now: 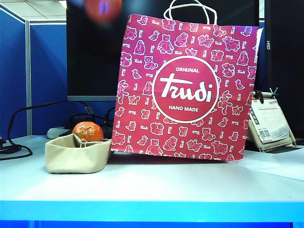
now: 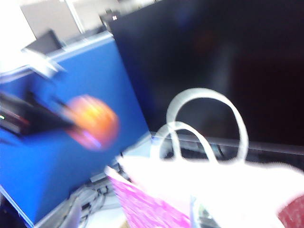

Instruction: Open the paper bag and put two oranges into the paper bag.

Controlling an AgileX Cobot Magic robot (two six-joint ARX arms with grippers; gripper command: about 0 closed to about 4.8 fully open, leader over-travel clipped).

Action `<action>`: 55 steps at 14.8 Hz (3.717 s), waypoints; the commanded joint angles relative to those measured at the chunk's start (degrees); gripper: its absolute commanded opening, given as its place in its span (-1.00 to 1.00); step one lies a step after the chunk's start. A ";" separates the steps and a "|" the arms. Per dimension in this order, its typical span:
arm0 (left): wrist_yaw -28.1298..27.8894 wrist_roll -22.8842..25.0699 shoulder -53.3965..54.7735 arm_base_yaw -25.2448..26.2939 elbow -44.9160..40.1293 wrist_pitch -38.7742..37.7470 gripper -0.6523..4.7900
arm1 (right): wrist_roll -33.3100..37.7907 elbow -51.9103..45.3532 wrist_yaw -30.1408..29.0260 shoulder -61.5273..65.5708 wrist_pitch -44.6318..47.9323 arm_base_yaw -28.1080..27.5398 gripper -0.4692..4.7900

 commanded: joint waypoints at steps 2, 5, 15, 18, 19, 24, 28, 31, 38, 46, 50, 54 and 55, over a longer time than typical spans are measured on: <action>7.32 -2.78 1.46 -0.04 8.70 -1.92 -0.78 | -0.13 3.23 -3.21 11.28 2.97 0.07 0.39; 12.17 -4.13 4.07 -0.04 9.94 -3.54 -0.78 | -0.24 5.86 -4.87 20.26 5.29 0.46 0.39; 12.98 -3.89 6.23 -0.04 9.97 -5.46 -0.78 | -0.24 7.87 -9.33 26.43 7.17 7.96 -0.30; 18.99 -3.98 6.23 -0.04 9.97 -5.16 -0.78 | 2.08 7.89 -18.73 26.34 7.06 10.08 -0.85; 21.73 -4.04 6.32 -0.04 9.99 -5.09 -0.78 | 3.50 7.89 -21.18 26.03 7.02 10.10 -0.85; 25.62 -5.66 7.58 -0.52 10.23 -3.74 -0.78 | 4.96 7.89 -24.35 23.23 6.49 10.78 -0.85; 25.57 -5.77 10.75 -5.22 10.27 -1.79 -0.78 | 4.92 7.89 -24.35 23.21 6.67 12.92 -0.85; 26.80 -5.33 14.12 -6.91 10.27 -0.87 -0.78 | 5.35 7.89 -24.35 23.15 6.69 12.87 -0.85; 21.35 -2.89 15.41 -6.58 11.43 -1.20 -0.78 | 5.35 7.91 -28.83 21.09 8.52 12.87 -0.85; 29.29 0.48 16.09 -10.45 11.45 -10.62 -0.78 | 5.31 7.91 -20.90 21.49 9.66 12.87 -0.85; 31.76 0.44 16.00 -11.17 11.78 -12.59 -0.78 | 4.42 7.91 -15.54 21.53 9.81 12.74 -0.85; 33.24 3.26 16.11 -11.96 11.74 -16.09 -0.78 | 4.50 7.91 -14.47 22.67 11.15 12.74 -0.85; 33.07 3.98 16.15 -12.61 11.72 -16.94 -0.78 | 4.52 7.91 -14.43 22.97 11.15 12.74 -0.85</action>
